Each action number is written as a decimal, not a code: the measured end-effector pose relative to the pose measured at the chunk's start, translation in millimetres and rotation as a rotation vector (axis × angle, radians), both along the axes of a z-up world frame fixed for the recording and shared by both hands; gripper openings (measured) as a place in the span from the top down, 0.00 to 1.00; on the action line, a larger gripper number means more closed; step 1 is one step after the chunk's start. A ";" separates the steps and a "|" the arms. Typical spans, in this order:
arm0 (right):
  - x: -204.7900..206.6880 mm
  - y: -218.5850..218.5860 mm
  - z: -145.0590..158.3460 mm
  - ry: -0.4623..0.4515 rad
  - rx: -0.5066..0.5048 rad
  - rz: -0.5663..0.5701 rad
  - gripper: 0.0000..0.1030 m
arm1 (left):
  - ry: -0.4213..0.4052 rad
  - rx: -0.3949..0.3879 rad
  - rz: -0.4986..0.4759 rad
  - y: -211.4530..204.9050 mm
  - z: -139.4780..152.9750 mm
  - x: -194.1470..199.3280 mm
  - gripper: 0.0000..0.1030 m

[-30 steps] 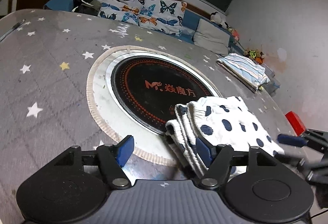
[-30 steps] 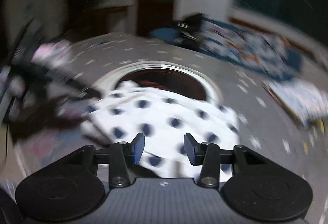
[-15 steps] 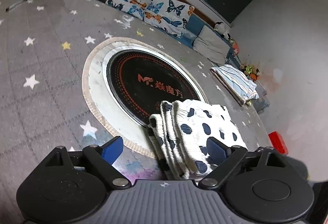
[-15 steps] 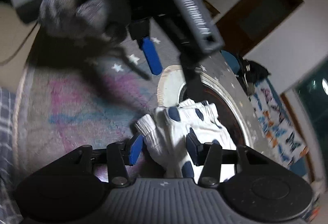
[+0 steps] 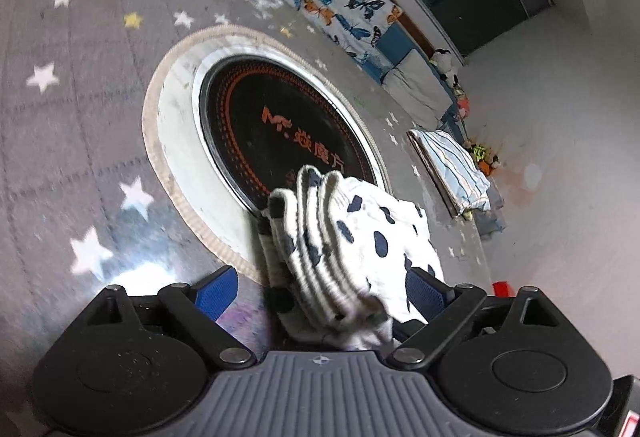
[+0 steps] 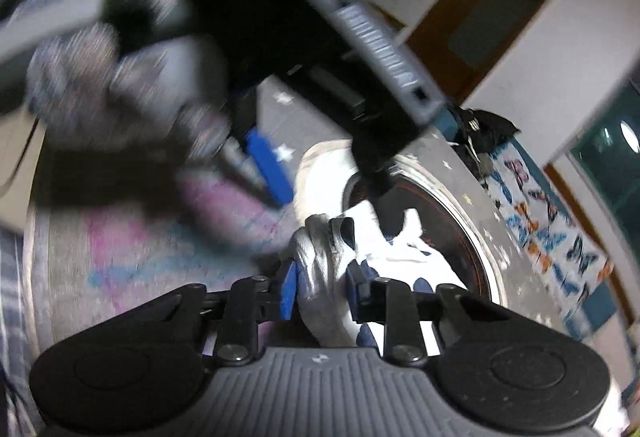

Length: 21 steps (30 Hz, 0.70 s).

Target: Fold clothes

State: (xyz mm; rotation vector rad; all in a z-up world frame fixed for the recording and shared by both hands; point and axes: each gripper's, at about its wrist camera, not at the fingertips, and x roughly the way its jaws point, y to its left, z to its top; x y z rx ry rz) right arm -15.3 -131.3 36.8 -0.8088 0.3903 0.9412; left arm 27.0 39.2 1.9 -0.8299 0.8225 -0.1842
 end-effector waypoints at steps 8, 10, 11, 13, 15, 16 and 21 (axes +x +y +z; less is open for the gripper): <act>14.9 -27.4 26.9 0.113 0.198 -0.115 0.82 | 0.040 -0.193 0.071 -4.2 -10.8 11.0 0.10; 14.0 -31.6 30.6 0.123 0.219 -0.126 0.82 | 0.050 -0.230 0.089 -5.5 -13.6 11.9 0.10; 13.4 -33.7 32.3 0.128 0.229 -0.132 0.82 | 0.055 -0.245 0.095 -6.4 -15.4 12.5 0.10; 10.5 -38.3 33.4 0.137 0.253 -0.148 0.83 | 0.069 -0.280 0.106 -7.3 -19.4 12.8 0.10; 11.5 -42.5 34.9 0.137 0.269 -0.158 0.83 | 0.079 -0.320 0.116 -6.4 -23.6 11.6 0.10; 12.3 -44.6 35.6 0.137 0.277 -0.163 0.83 | 0.078 -0.327 0.120 -5.8 -24.3 10.5 0.10; 11.0 -50.1 41.3 0.132 0.303 -0.171 0.83 | 0.049 -0.336 0.131 -4.1 -19.9 6.9 0.10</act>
